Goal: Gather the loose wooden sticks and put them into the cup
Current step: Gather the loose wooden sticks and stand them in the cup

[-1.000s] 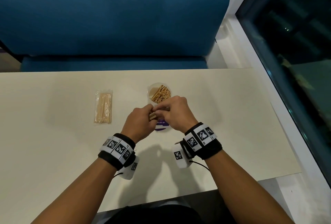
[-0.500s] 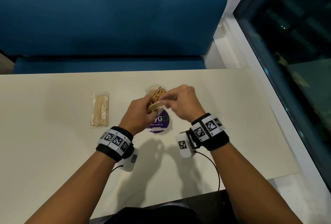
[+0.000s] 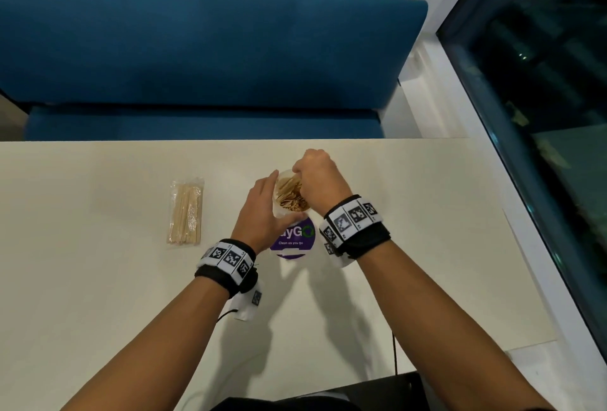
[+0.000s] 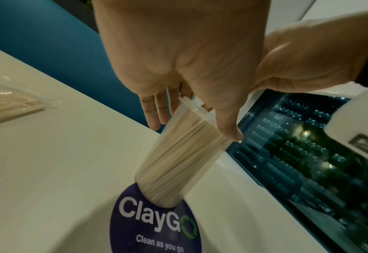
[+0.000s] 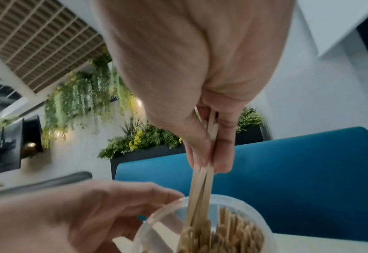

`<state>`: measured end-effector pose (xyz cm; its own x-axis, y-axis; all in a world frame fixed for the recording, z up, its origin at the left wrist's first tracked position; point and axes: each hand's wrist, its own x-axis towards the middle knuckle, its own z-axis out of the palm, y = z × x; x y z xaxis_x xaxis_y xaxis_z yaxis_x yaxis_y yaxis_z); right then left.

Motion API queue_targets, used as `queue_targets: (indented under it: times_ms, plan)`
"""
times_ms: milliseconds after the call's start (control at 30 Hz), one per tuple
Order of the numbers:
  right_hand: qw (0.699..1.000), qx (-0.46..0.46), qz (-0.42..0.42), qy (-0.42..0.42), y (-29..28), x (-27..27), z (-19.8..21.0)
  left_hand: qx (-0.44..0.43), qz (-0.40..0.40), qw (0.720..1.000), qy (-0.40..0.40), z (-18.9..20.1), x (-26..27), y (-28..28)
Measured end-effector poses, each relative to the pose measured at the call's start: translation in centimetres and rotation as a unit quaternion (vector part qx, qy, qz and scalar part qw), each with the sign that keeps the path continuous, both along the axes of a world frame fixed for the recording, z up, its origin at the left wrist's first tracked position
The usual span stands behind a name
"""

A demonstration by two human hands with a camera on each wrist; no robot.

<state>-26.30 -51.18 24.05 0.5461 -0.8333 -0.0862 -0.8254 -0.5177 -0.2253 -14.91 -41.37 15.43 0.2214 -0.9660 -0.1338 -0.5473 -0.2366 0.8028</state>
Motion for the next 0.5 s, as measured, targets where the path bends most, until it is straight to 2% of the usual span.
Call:
queue_targets:
  times_ms: [133, 200, 300, 367, 500]
  plan:
    - [0.996, -0.03, 0.06, 0.057, 2.0, 0.8, -3.4, -0.009, -0.002, 1.0, 0.005, -0.3, 0.1, -0.1]
    - [0.998, -0.009, 0.065, -0.002, 3.3, 0.5, -4.9, -0.012, -0.003, 1.0, 0.013, -0.6, 0.3, -0.1]
    - [0.988, -0.054, 0.006, -0.142, 4.0, -0.6, -5.1, -0.018, -0.009, 1.0, 0.003, -1.0, 0.4, -0.1]
    - [0.982, -0.07, -0.009, -0.175, 4.8, -1.2, -5.0, -0.022, -0.009, 1.0, -0.001, -1.2, 0.5, -0.1]
    - [0.992, -0.033, 0.049, -0.111, 6.9, -1.8, -6.8, -0.035, -0.006, 0.999, 0.011, -1.5, 0.4, -0.1]
